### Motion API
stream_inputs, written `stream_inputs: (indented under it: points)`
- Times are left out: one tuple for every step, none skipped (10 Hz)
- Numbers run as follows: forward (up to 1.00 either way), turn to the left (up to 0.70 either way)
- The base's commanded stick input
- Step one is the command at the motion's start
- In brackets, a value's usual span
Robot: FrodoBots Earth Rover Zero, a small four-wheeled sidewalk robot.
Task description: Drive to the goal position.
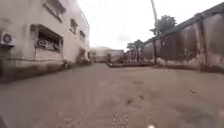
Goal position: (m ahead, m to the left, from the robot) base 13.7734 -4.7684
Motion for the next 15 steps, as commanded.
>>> stream_inputs:
  points:
    - [0.70, 0.14]
    - [0.70, 0.07]
    - [0.70, 0.11]
    - [0.70, 0.15]
    - [0.70, 0.10]
    - [0.70, 0.10]
    - [0.70, 0.11]
    - [0.70, 0.13]
    - [0.70, -0.20]
    - [0.70, 0.11]
    - [0.70, 0.06]
    - [0.70, 0.03]
    - [0.70, 0.00]
    - [0.70, 0.00]
    - [0.70, 0.00]
